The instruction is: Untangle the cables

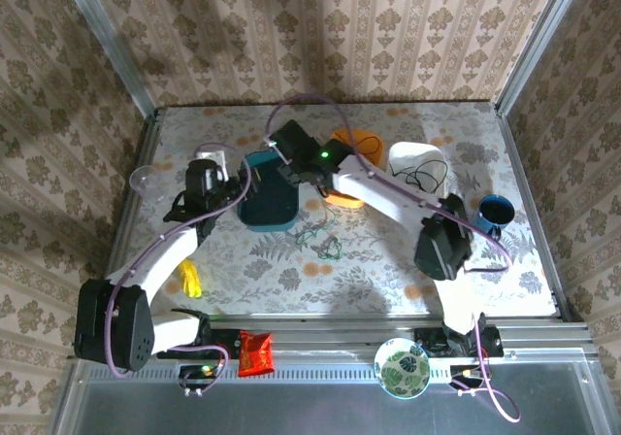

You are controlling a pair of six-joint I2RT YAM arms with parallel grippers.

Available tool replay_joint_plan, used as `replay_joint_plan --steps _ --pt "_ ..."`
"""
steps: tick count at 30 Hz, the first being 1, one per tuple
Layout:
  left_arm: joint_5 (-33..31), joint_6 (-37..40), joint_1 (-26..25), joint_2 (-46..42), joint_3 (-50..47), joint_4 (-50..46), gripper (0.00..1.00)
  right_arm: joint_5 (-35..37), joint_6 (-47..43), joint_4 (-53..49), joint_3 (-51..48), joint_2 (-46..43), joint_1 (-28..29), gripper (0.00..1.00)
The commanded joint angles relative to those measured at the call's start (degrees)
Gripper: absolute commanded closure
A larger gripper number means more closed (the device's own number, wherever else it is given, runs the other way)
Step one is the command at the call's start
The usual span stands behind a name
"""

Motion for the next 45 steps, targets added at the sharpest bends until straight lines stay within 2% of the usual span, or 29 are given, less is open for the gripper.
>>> replay_joint_plan --steps 1,3,6,12,17,21,27,30,31,34,36,38,42,45 --pt "9.3 9.6 -6.2 0.8 1.5 -0.3 0.22 -7.9 10.0 4.3 -11.2 -9.5 -3.4 0.52" --pt "11.7 14.5 -11.9 2.4 2.9 -3.5 0.22 -11.9 14.4 6.4 -19.7 -14.9 -5.8 0.52" --pt "11.0 18.2 -18.2 7.0 5.2 -7.0 0.23 -18.4 20.5 7.5 -29.3 -20.6 -9.9 0.53" --pt "8.7 25.2 -25.9 18.3 11.6 -11.7 0.25 -20.3 26.5 7.7 -38.8 -25.8 -15.5 0.53" --pt "-1.6 31.9 -29.8 25.5 17.4 -21.4 0.26 -21.0 27.1 9.8 -38.9 -26.7 -17.1 0.53" --pt "-7.6 33.9 -31.1 28.8 19.3 -26.3 0.26 -21.5 27.1 9.7 -38.8 -26.7 -17.3 0.53" --pt "-15.5 33.3 -32.4 30.4 18.8 -27.1 0.26 -22.6 27.7 10.6 -40.6 -27.4 -17.4 0.54" --pt "-16.5 33.1 -32.6 30.8 18.5 -26.7 0.28 -23.1 27.8 10.8 -40.9 -27.3 -17.5 0.54" --pt "-16.3 33.1 -32.7 31.2 18.7 -26.9 0.32 -23.2 27.8 10.9 -40.9 -27.3 -17.5 0.54" --pt "-15.0 33.1 -33.2 32.6 19.8 -28.1 0.56 -23.3 27.8 11.2 -40.9 -27.3 -17.7 0.54" --pt "-14.3 33.5 -34.0 32.7 20.1 -28.1 0.84 -23.2 27.9 11.2 -41.0 -27.4 -17.8 0.54" --pt "-14.3 33.4 -34.5 31.6 20.0 -27.0 1.00 -23.1 27.9 11.4 -41.2 -27.6 -17.9 0.54" --pt "-15.6 31.6 -34.4 24.5 17.8 -20.7 1.00 -22.7 28.5 12.3 -42.5 -28.5 -18.2 0.54" --pt "-13.1 29.8 -33.0 15.7 13.6 -12.5 1.00 -22.8 28.8 12.8 -43.3 -28.7 -18.3 0.54"
